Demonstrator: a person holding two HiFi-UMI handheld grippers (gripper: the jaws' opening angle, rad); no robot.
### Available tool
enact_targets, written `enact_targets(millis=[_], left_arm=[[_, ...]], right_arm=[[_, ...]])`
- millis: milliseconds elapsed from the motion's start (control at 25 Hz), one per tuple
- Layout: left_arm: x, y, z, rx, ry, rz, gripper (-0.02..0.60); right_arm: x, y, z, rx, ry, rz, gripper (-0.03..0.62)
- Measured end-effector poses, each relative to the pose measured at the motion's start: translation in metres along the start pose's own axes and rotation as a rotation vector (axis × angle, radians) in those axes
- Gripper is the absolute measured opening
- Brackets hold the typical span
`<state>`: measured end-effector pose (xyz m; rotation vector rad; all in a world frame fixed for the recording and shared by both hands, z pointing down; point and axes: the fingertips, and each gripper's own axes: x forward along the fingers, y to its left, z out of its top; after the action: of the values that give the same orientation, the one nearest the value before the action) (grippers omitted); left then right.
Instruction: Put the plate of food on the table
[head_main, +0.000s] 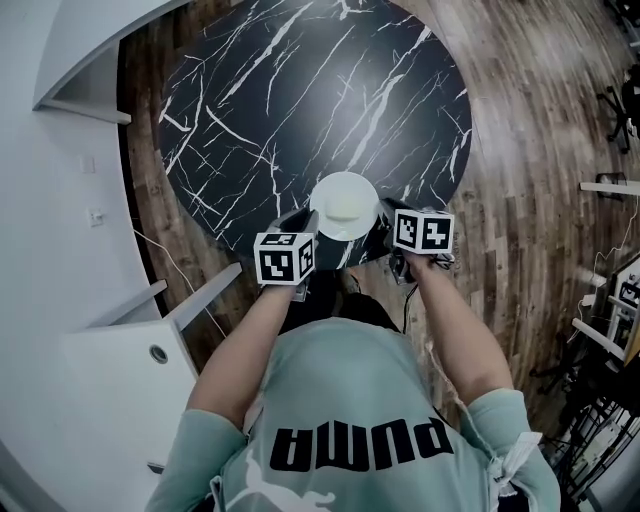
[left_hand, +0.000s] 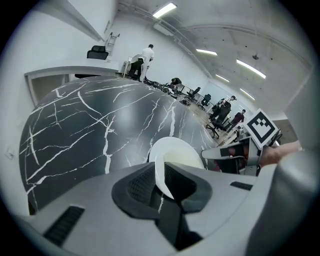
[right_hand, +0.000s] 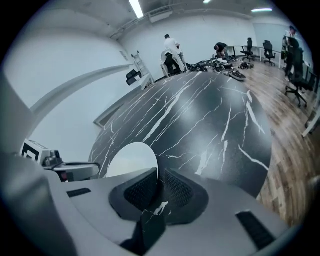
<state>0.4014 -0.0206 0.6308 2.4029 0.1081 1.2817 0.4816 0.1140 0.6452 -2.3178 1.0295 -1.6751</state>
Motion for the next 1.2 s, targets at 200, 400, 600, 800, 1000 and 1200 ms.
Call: enact_targets(millis=[200, 400, 600, 800, 1000, 1200], left_arm=[[-0.02, -0.004, 0.006, -0.003, -0.08, 0.018, 0.022], [-0.045, -0.024, 0.01, -0.01, -0.158, -0.004, 0.008], [-0.076, -0.05, 0.004, 0.034, -0.227, -0.005, 0.006], [-0.118, -0.075, -0.001, 0.048, -0.33, 0.013, 0.006], [-0.166, -0.098, -0.011, 0.07, -0.439, 0.059, 0.006], [-0.208, -0.118, -0.033, 0.088, -0.527, 0.118, 0.006]], right_arm=[[-0.021, 0.017, 0.008, -0.14, -0.079, -0.011, 0.035], [-0.05, 0.054, 0.013, -0.231, -0.18, 0.046, 0.011], [-0.085, 0.086, 0.01, -0.335, -0.265, 0.079, 0.009], [-0.118, 0.112, -0.001, -0.418, -0.33, 0.116, 0.009], [-0.154, 0.137, -0.017, -0.485, -0.386, 0.175, 0.009], [-0.191, 0.163, -0.035, -0.561, -0.451, 0.232, 0.009]])
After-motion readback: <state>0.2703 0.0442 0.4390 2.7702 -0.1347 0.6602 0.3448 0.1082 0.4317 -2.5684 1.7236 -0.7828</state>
